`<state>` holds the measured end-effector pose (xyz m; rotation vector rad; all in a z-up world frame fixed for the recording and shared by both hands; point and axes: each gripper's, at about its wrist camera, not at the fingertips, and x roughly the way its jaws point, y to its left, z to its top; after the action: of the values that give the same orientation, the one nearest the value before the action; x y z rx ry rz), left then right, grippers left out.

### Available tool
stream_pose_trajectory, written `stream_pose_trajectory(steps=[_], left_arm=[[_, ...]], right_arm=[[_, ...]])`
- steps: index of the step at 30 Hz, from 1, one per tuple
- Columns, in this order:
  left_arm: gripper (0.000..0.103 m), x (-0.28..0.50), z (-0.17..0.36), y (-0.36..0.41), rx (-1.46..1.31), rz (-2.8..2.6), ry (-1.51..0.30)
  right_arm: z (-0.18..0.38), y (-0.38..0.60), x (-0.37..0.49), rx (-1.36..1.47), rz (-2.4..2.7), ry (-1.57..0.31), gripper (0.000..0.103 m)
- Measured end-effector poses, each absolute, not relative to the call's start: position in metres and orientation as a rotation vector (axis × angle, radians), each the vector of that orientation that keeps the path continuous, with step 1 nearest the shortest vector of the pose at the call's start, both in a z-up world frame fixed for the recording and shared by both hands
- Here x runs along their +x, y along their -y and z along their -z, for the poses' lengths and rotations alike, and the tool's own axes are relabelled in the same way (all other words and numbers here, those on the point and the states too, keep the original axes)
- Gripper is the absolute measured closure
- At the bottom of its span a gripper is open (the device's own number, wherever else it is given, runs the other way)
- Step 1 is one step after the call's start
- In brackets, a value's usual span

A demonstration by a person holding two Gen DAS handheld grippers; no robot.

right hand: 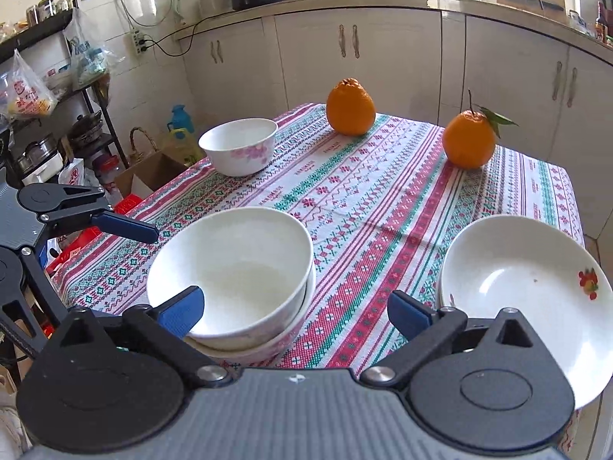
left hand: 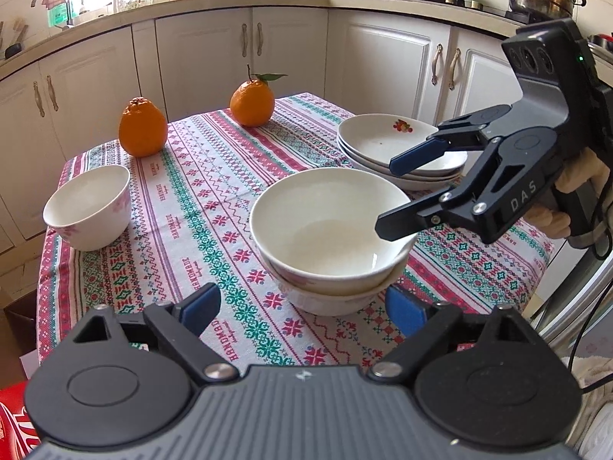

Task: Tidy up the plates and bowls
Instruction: 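Move the right gripper to the pink-patterned white bowl and grasp its rim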

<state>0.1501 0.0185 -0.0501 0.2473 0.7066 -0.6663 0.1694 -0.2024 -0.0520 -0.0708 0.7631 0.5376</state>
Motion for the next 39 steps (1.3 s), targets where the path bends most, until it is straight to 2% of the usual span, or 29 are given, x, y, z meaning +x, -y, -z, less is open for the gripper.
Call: stream_pose_trajectory(steps=[8,11,21,39], left_arm=[[0.01,0.164,0.046,-0.049,0.236,0.57,-0.664],[0.007,0.174,0.045,-0.063,0.246,0.511,-0.631],[0.007,0.227,0.049,-0.098,0.271,0.373,-0.552],[0.008,0.291,0.077,-0.106,0.185,0.291,-0.568]], right_arm=[[0.026,0.181,0.186,-0.121,-0.572,-0.755,0.0],[0.015,0.169,0.201,-0.12,-0.584,-0.766,0.0],[-0.012,0.112,0.263,-0.183,-0.674,-0.797,0.0],[0.016,0.032,0.395,-0.276,-0.845,-0.921,0.003]])
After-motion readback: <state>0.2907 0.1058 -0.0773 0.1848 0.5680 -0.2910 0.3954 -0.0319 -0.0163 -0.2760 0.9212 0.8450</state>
